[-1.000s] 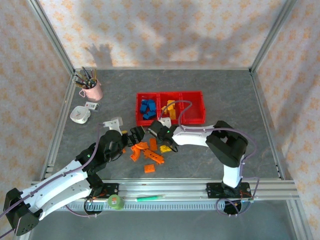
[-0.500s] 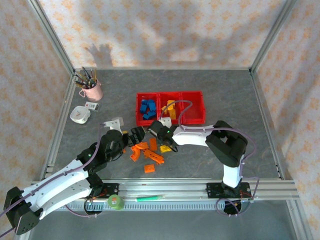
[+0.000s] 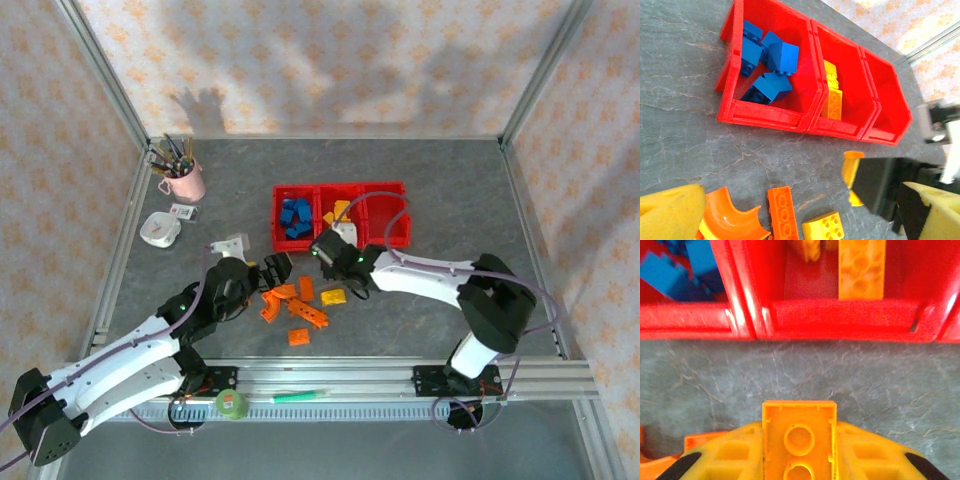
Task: Sort the legos into containers by color
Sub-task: Place the lego in the container, then pick up the lego from the bottom-center of the table.
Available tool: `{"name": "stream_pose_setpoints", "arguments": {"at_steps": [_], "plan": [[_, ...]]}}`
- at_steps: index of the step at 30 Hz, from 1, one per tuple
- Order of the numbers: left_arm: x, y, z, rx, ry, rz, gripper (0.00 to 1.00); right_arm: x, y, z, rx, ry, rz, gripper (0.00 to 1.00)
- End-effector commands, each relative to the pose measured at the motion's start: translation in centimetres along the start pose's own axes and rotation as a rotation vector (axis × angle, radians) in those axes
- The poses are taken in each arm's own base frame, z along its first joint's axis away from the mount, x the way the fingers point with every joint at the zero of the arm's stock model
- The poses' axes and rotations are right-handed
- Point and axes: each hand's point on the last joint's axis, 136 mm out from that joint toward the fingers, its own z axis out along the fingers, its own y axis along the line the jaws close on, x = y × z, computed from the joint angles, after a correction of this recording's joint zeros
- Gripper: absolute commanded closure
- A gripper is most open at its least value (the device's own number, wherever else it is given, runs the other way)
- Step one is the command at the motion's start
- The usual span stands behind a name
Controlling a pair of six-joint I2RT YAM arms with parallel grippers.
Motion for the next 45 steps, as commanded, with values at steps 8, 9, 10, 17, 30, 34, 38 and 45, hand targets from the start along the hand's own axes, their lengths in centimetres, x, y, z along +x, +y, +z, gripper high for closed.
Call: {"name": "stream_pose_setpoints", "arguments": {"at_steps": [8, 9, 10, 17, 30, 34, 38, 45], "plan": [[-2.3, -3.3, 1.1, 0.071, -0.043, 0.008, 0.01, -7.7, -2.4, 0.4, 0.042, -0.086, 0.042, 0.7], [-2.3, -3.4, 1.3, 0.073, -0.042, 0.008, 0.01, -8.4, -2.5, 0.8, 0.051, -0.092, 0.043, 0.7], [-2.4, -3.7, 1.5, 0.074, -0.043, 0.01, 0.01, -9.2, -2.5, 1.2, 0.059, -0.099, 0.038, 0.7], [-3.0, -4.6, 2.4, 0.073, -0.046, 0.017, 0.01, -12.8, -2.6, 4.9, 0.11, -0.124, 0.023, 0.7], [-3.3, -4.7, 2.5, 0.077, -0.054, 0.015, 0.01, -14.2, -1.7, 5.9, 0.084, -0.121, 0.01, 0.5], [-3.1, -4.5, 2.3, 0.079, -0.045, 0.02, 0.01, -13.5, -1.9, 4.1, 0.051, -0.116, 0.02, 0.45], [-2.9, -4.3, 2.0, 0.083, -0.037, 0.023, 0.01, -11.7, -2.1, 2.4, 0.021, -0.1, 0.025, 0.42], [-2.0, -3.5, 1.3, 0.071, -0.007, 0.041, 0.01, -7.2, -1.8, -0.1, 0.002, -0.057, -0.031, 0.34]]}}
